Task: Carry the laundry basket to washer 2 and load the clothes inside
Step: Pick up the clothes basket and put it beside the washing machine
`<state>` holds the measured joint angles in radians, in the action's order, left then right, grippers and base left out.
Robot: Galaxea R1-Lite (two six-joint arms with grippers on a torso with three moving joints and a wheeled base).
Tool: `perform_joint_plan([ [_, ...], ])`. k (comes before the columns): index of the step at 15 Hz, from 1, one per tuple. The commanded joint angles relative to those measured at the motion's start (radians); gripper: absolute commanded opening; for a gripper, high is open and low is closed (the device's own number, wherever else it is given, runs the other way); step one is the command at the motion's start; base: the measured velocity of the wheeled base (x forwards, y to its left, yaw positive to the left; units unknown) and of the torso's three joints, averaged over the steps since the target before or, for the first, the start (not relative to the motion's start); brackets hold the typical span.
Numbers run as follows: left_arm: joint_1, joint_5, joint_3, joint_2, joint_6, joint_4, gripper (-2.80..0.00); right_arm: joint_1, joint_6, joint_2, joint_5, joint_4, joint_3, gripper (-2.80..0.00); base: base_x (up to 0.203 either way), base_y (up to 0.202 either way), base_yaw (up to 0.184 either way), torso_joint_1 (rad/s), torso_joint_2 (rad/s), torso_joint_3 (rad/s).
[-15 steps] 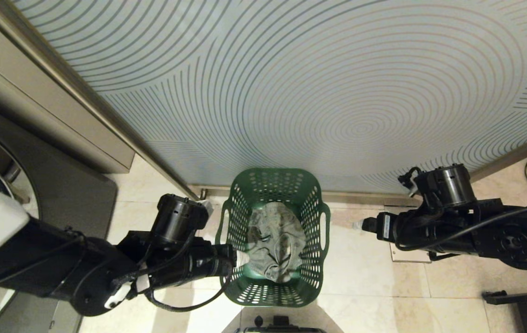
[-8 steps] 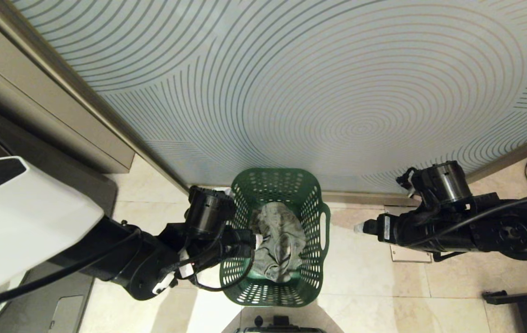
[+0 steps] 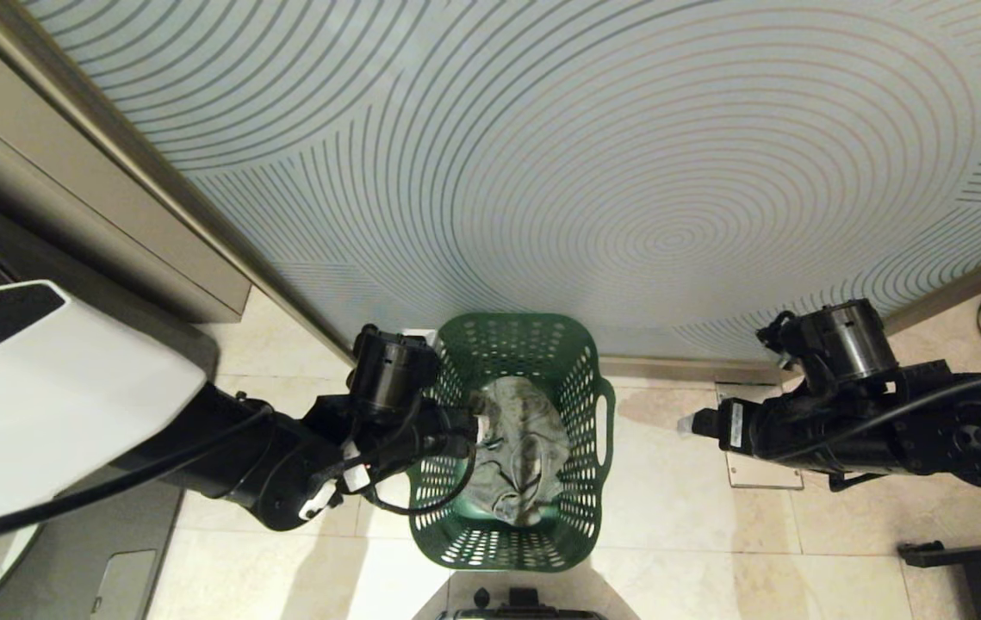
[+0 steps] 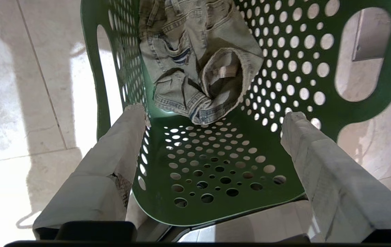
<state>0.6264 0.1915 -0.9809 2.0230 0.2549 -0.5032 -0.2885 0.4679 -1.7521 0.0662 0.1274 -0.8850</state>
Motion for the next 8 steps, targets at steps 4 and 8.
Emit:
perform_joint_plan([
  [4, -0.071, 0.003, -0.036, 0.079, -0.031, -0.031, 0.00, -0.003, 0.002, 0.040, -0.005, 0.001, 0.016, 0.00, 0.000, 0.000, 0.000, 0.000, 0.00, 0.000],
  [8, -0.112, -0.003, -0.045, 0.147, -0.095, -0.118, 0.00, -0.007, 0.003, 0.043, -0.005, 0.002, 0.023, 0.00, 0.000, 0.000, 0.000, 0.000, 0.00, 0.000],
])
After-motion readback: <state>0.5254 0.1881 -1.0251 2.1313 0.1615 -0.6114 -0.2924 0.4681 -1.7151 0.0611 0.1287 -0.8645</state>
